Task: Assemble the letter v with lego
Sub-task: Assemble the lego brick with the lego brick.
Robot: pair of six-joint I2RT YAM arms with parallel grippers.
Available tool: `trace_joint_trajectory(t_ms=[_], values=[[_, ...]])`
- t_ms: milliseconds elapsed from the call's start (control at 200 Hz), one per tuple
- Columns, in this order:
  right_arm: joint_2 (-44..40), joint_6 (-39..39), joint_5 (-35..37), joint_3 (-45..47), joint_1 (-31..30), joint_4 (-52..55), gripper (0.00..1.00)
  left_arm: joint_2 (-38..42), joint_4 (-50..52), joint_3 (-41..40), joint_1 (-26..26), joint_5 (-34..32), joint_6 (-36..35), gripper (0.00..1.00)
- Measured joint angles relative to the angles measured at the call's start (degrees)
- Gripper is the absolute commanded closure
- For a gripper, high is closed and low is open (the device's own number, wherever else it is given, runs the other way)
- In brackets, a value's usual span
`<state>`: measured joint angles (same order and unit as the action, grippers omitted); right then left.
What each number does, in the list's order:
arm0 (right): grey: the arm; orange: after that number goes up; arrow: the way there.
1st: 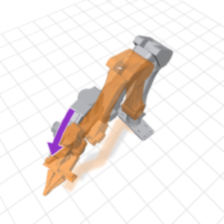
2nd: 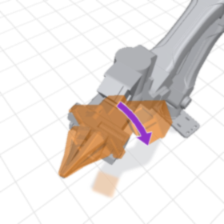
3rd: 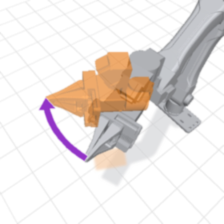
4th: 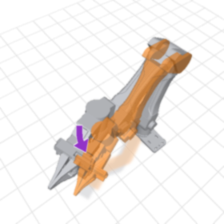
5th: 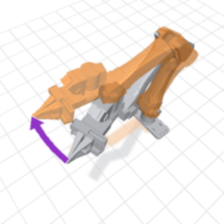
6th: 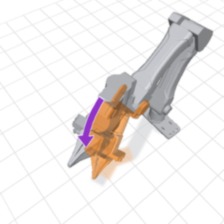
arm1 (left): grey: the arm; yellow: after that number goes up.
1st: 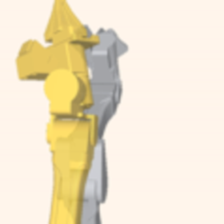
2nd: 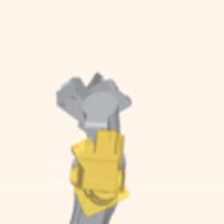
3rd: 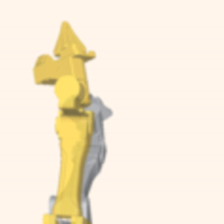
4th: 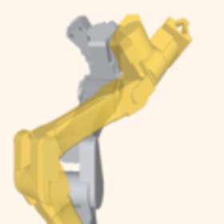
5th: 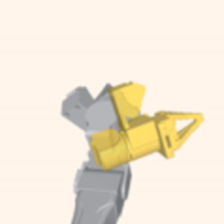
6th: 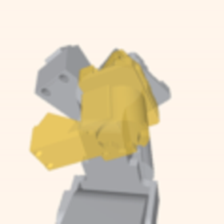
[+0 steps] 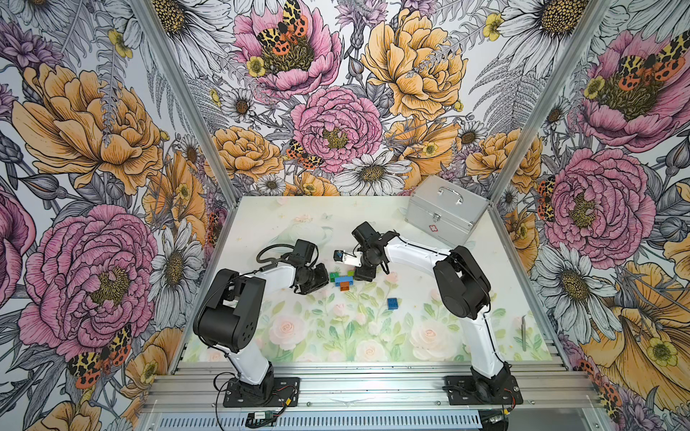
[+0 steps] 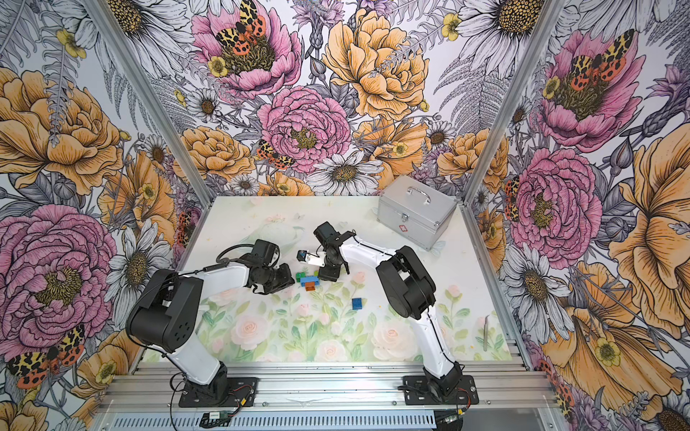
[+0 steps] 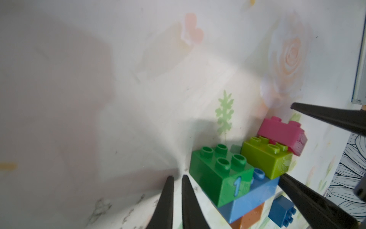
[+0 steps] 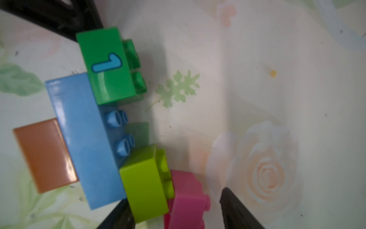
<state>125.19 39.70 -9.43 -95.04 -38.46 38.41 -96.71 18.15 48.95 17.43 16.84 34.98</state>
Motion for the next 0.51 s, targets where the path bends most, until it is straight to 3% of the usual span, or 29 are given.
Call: trace_joint_trajectory(t_ms=[505], values=[[0.0,2.4,-3.1,1.1,0.0,0.6,0.41,-2.7,0.0,2.9,0.1,0.6,0.0,0.88]])
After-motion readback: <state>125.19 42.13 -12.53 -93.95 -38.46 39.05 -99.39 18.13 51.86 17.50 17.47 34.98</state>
